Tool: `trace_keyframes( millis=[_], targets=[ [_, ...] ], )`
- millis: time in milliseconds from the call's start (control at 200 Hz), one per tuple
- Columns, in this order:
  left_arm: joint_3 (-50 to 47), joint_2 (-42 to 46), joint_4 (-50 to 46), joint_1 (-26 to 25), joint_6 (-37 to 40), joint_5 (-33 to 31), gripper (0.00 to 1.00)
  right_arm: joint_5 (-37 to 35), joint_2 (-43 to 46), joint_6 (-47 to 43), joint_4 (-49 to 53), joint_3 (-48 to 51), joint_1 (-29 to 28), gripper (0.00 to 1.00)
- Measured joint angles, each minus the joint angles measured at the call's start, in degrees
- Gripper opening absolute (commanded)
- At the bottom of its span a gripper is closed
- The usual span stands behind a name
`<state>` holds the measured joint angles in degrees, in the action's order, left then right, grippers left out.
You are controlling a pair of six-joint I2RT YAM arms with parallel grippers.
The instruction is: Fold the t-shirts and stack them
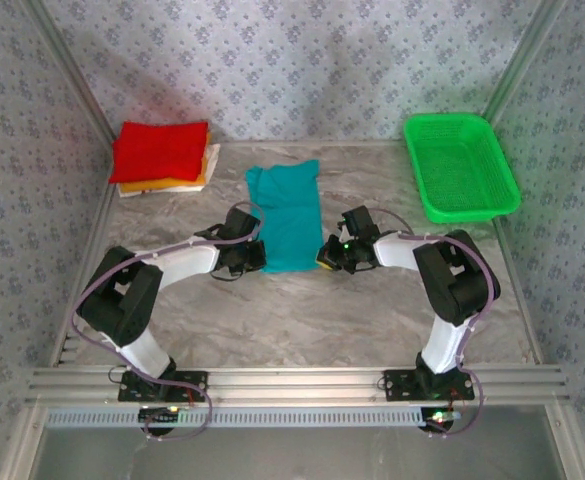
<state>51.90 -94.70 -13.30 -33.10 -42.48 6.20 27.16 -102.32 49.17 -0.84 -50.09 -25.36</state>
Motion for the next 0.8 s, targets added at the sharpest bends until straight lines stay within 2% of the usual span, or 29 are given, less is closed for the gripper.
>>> trace_keyframes(
  millis=[130, 260, 460, 625, 720, 799],
  targets=[
    [-0.87, 0.98, 0.28, -0.02, 0.00, 0.26, 0.00, -0.31, 1.64, -0.15, 0.74, 0.57, 0.00, 0.00],
    [-5.33, 4.72, 1.97, -1.05, -0.07, 1.46, 0.00, -0.37, 9.03, -0.76, 1.68, 5.16, -0.70, 0.00],
    [-16.22, 12.15, 3.87, -8.17, -1.64, 3.45, 0.00, -1.38, 21.16, -0.42, 3.91, 17.70, -6.97, 0.00],
    [-20.46, 22.88, 0.02, -13.99, -3.96, 3.87, 0.00, -4.94, 35.06, 1.62, 9.92, 24.22, -13.03, 0.00],
    [-20.13, 30.36, -2.05, -14.56, -4.13, 3.52, 0.00, -7.69, 43.54, 2.05, 12.48, 24.22, -13.64, 0.00],
    [-17.57, 33.20, -4.55, -14.56, -3.43, 3.23, 0.00, -9.68, 47.23, 1.79, 14.82, 22.58, -13.62, 0.00]
  ],
)
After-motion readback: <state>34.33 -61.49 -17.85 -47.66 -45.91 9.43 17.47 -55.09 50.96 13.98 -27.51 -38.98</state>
